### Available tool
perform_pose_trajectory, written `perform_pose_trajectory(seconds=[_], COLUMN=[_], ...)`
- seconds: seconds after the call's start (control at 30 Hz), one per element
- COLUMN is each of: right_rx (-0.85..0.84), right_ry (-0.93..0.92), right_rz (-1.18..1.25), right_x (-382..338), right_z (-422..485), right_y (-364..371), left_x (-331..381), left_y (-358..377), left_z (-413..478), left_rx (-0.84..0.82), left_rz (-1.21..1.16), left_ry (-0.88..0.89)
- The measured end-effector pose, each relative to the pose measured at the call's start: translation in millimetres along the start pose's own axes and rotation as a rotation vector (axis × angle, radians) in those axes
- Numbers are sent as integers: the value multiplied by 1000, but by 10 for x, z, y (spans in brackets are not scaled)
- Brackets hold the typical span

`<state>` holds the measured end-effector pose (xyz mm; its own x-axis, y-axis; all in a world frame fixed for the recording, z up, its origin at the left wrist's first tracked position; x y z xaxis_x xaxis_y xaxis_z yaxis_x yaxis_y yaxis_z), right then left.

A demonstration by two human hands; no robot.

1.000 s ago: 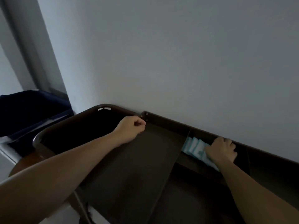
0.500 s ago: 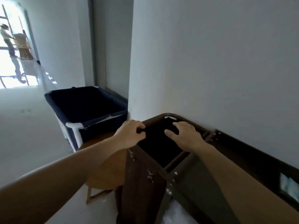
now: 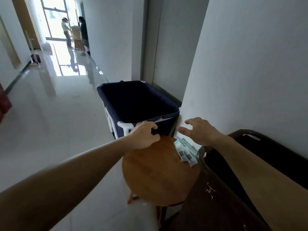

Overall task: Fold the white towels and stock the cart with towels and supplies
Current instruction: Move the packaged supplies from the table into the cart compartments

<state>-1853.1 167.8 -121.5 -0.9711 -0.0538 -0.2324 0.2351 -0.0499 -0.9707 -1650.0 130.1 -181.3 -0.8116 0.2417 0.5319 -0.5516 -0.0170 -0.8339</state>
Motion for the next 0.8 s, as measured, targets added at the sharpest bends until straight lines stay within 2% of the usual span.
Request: perform_pose_trajectory(seconds=[0.23,0.37,0.47,0.6,0.8], right_rx=[-64,-103,-190,-292,-325], right_ry=[31,85,130,269,536], right_rz=[13,8,8,32,38], right_x=[223,376,555,853,1263], right_z=[1345,1971,2361,2826,3216], right_y=[309,472,709,1090,1737], left_x=[-355,-425,-494,-650,-866], left_y=[-11,68,372,884,1620], left_z=[1057,1696,2134,2716,3546], left_rx=[-83,-100,-177,-308,-510], left_rz=[98,47,16,-12,-39], left_ry=[-29,-9,27,64,190])
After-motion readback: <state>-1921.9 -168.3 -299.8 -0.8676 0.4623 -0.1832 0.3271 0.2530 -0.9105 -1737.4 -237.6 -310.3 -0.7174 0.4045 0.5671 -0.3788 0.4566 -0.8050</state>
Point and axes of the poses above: each hand's wrist, its own z-axis towards the middle knuckle, its own y-axis out of the palm, x = y × z, the point moved 5 cm from there along z, towards the middle knuckle, and after that the axes turned 7 degrees about x, right-handed, at the moved point
